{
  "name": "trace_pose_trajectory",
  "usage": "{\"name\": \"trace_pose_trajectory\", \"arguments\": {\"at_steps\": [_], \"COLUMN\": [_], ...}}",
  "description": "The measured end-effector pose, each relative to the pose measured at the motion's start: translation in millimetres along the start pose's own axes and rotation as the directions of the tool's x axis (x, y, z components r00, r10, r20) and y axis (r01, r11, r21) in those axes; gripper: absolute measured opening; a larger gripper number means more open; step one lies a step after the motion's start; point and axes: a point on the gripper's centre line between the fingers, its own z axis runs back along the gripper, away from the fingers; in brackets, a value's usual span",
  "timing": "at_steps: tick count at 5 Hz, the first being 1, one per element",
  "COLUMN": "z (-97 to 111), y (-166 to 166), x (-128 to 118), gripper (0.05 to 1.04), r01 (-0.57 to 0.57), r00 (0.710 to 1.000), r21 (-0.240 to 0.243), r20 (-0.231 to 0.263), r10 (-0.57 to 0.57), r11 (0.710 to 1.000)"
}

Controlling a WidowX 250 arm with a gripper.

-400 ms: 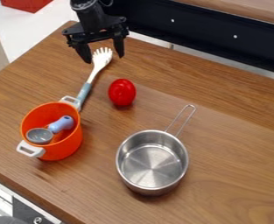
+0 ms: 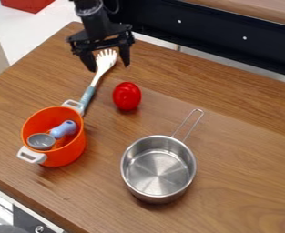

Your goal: Move the object to the top middle side of the table

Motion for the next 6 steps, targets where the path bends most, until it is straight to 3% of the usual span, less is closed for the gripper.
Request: {"name": "trace_pose_trajectory", "arguments": {"at_steps": [1,2,6], "z": [16,21,-2], "y": [-12,-21,-27], "x": [5,0,-22], "gripper": [1.001,1.001,1.001], "r01": [0.008,0.056,0.138], "r00": [1.0,0.997,0.989], "r21": [-0.026,-0.022,0.008], "r20": [-0.013,-0.056,-0.057], "r10": [-0.009,-0.058,-0.138], "r11": [1.0,0.998,0.99]}}
